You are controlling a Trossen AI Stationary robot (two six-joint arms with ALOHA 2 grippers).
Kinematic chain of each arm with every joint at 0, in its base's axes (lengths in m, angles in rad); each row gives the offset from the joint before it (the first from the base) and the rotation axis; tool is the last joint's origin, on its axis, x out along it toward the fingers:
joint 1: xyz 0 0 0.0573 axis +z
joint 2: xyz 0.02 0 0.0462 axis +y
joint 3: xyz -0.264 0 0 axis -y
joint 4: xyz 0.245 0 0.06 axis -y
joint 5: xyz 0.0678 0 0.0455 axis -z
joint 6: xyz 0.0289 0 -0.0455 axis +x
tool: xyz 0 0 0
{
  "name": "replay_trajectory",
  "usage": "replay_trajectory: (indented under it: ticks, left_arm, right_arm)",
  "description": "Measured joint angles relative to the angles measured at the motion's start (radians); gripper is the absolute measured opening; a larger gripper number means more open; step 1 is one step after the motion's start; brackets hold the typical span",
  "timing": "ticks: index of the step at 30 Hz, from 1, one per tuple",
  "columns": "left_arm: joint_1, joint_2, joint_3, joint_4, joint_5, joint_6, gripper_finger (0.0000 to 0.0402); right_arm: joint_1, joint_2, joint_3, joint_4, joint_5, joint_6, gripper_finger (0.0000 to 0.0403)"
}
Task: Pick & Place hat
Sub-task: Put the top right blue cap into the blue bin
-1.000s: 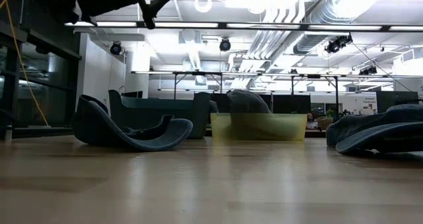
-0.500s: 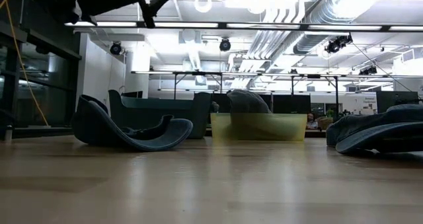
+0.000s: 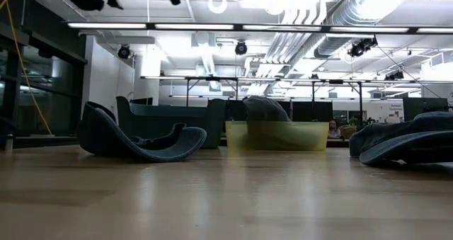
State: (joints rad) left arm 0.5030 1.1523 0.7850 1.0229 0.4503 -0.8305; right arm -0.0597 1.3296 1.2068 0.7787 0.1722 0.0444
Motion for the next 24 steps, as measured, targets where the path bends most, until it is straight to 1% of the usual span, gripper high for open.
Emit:
replay_trajectory:
  ticks: [5, 9, 13, 17, 24]
  left_arm:
    - [-0.012, 0.088, 0.089, 0.008, 0.022, 0.019, 0.0321]
    - [-0.023, 0.148, 0.174, 0.018, 0.069, 0.021, 0.0321]
    - [-0.049, 0.218, 0.257, 0.020, 0.074, 0.037, 0.0321]
    - [-0.056, 0.261, 0.329, 0.030, 0.086, 0.049, 0.0321]
    - [-0.059, 0.316, 0.408, 0.030, 0.074, 0.059, 0.0321]
  right_arm:
    - [0.000, 0.000, 0.000, 0.022, 0.004, 0.003, 0.0004]
    - [-0.006, 0.000, 0.000, 0.032, 0.005, 0.003, 0.0004]
    - [-0.006, 0.000, 0.000, 0.033, 0.005, 0.002, 0.0004]
    - [-0.006, 0.000, 0.000, 0.032, 0.002, 0.007, 0.0004]
    - [-0.006, 0.000, 0.000, 0.027, 0.001, 0.008, 0.0004]
